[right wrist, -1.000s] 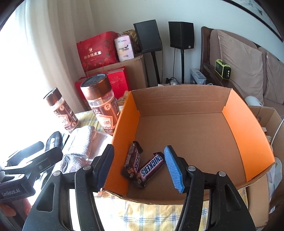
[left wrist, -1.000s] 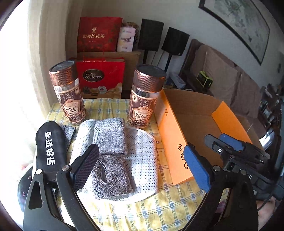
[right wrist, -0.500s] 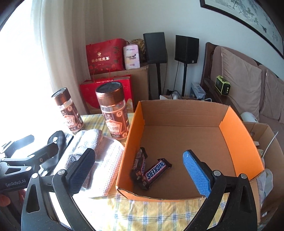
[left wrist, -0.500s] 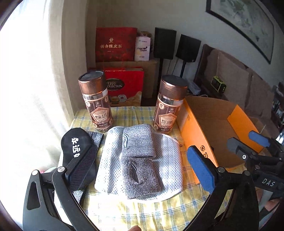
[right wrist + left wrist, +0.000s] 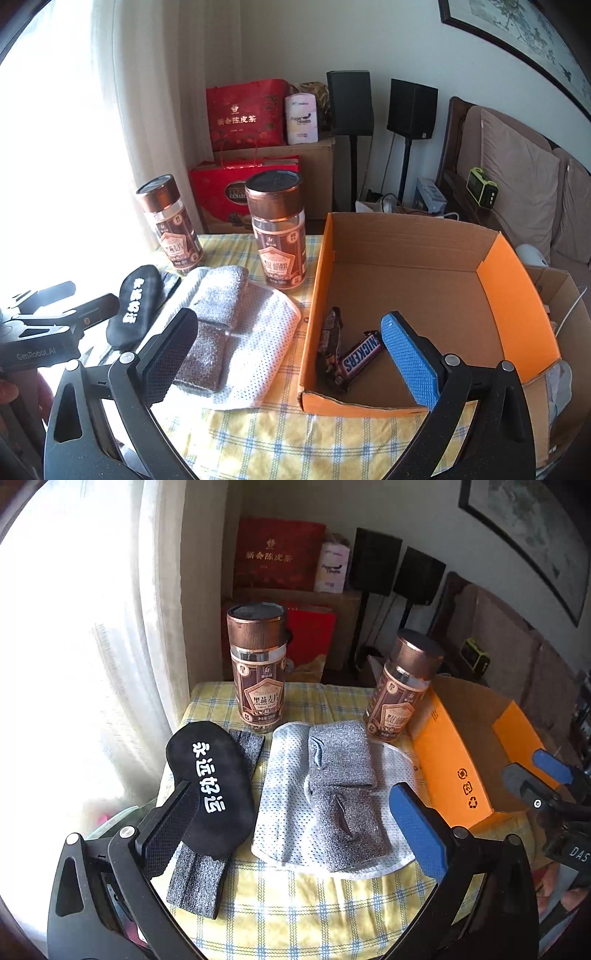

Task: Organize objects
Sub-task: 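Move both tools back to the grey socks on the mesh bib, then grasp one grey sock with the left tool while the right tool grasps the other sock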

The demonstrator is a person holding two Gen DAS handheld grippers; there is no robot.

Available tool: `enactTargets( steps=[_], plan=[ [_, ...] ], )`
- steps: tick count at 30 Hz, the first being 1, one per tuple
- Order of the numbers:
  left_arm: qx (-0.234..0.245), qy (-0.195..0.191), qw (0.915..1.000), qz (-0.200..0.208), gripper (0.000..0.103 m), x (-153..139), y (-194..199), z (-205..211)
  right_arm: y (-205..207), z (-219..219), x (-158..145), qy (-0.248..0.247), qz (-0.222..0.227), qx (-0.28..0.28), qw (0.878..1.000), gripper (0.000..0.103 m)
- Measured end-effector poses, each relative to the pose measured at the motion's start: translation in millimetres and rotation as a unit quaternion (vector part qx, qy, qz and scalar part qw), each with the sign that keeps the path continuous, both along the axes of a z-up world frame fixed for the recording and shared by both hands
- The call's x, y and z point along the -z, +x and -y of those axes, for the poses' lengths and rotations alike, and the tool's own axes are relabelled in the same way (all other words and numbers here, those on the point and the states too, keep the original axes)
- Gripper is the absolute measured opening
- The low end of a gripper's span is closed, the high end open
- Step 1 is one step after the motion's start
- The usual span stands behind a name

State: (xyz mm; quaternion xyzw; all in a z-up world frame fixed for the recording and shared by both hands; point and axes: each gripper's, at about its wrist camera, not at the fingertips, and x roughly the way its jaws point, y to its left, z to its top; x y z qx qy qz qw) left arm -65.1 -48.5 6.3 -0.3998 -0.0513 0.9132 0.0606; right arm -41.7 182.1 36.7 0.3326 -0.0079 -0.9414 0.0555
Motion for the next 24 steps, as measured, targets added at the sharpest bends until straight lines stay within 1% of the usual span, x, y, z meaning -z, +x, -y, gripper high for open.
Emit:
enactTargets(
  steps=[2, 5, 7, 9, 11, 12, 13, 16, 18, 19, 20, 21, 23, 24],
  plan=[
    [0.0, 0.011, 0.9999, 0.005, 0.103, 6.1, 0.5, 5.9, -2.1, 4.8, 1.5, -0.004, 0.002, -0.004, 1.0, 0.101],
    [0.017, 0.023, 0.9994, 0.018, 0.102, 17.0, 2.1, 5.7, -5.8, 10.7, 2.8, -0.011, 0.004, -0.01, 1.0, 0.101],
    [0.023, 0.024, 0.9989, 0.033, 0.099, 26.8, 0.8, 2.2, -9.8, 13.3, 3.2, -0.017, 0.008, -0.012, 1.0, 0.101],
    [0.028, 0.023, 0.9982, 0.047, 0.091, 37.2, -1.6, -2.2, -13.0, 14.9, 3.2, -0.022, 0.01, -0.016, 1.0, 0.101],
    [0.031, 0.026, 0.9974, 0.059, 0.087, 47.1, -3.9, -6.9, -17.0, 17.0, 3.7, -0.023, 0.012, -0.017, 1.0, 0.1],
    [0.035, 0.029, 0.9969, 0.064, 0.081, 51.1, -5.2, -8.8, -19.2, 18.0, 4.1, -0.023, 0.014, -0.017, 0.999, 0.099],
    [0.04, 0.035, 0.9961, 0.07, 0.078, 54.8, -6.6, -11.0, -21.5, 19.9, 4.6, -0.023, 0.017, -0.019, 0.999, 0.099],
    [0.05, 0.056, 0.9933, 0.088, 0.07, 64.9, -12.5, -17.2, -29.3, 24.2, 8.3, -0.026, 0.028, -0.024, 0.999, 0.093],
    [0.057, 0.064, 0.9912, 0.1, 0.06, 71.1, -17.0, -21.3, -34.9, 26.3, 11.3, -0.033, 0.036, -0.029, 0.998, 0.088],
    [0.059, 0.065, 0.9904, 0.106, 0.058, 74.3, -19.3, -23.5, -37.6, 27.9, 12.8, -0.036, 0.041, -0.032, 0.998, 0.086],
    [0.062, 0.067, 0.9896, 0.111, 0.054, 76.5, -21.2, -25.2, -39.7, 29.7, 14.2, -0.038, 0.044, -0.034, 0.998, 0.084],
    [0.065, 0.07, 0.9887, 0.115, 0.049, 78.6, -22.8, -27.4, -41.7, 31.5, 15.6, -0.039, 0.048, -0.037, 0.997, 0.083],
    [0.066, 0.07, 0.9883, 0.118, 0.044, 81.5, -25.1, -30.3, -45.6, 36.2, 17.7, -0.036, 0.054, -0.041, 0.997, 0.083],
    [0.067, 0.068, 0.9884, 0.118, 0.039, 82.0, -26.0, -31.7, -46.9, 38.6, 18.2, -0.034, 0.055, -0.043, 0.997, 0.082]
  ],
)
